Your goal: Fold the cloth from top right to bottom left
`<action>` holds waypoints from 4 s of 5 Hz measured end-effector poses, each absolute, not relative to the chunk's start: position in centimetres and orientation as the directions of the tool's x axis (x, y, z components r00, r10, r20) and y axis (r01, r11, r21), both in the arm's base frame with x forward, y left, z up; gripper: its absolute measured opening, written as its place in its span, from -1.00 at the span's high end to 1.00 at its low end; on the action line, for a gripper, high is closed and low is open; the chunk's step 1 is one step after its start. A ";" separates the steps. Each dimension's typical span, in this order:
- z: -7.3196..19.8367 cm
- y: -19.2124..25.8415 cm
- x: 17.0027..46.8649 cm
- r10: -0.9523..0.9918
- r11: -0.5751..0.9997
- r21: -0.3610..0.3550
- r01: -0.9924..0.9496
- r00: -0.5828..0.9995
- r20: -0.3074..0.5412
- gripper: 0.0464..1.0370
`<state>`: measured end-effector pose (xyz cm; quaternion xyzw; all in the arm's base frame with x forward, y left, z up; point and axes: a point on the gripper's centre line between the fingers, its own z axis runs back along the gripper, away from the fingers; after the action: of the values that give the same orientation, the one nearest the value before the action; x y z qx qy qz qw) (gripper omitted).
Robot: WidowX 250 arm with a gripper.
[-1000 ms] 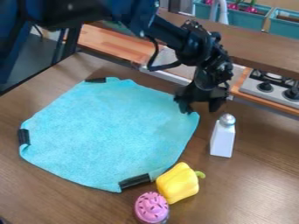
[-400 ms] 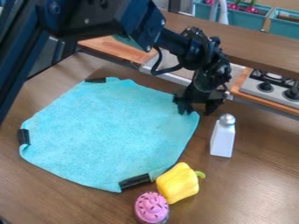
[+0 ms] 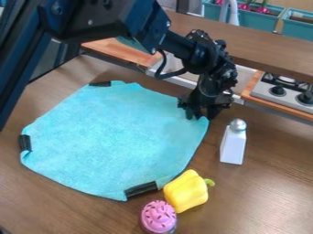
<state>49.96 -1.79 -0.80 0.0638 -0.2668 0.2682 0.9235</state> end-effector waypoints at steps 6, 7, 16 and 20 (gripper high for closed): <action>8.9 2.7 43.8 0.596 0.799 -0.317 -0.511 0.606 0.527 0.99; 9.7 5.7 41.2 0.597 0.800 -0.335 -0.499 0.596 0.537 0.99; 8.2 20.0 30.1 0.713 0.688 -0.290 -0.665 0.545 0.441 0.99; 6.7 22.6 26.9 0.783 0.556 -0.193 -0.808 0.432 0.448 0.95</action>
<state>26.93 22.63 6.72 0.0255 -0.2507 0.4703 0.8458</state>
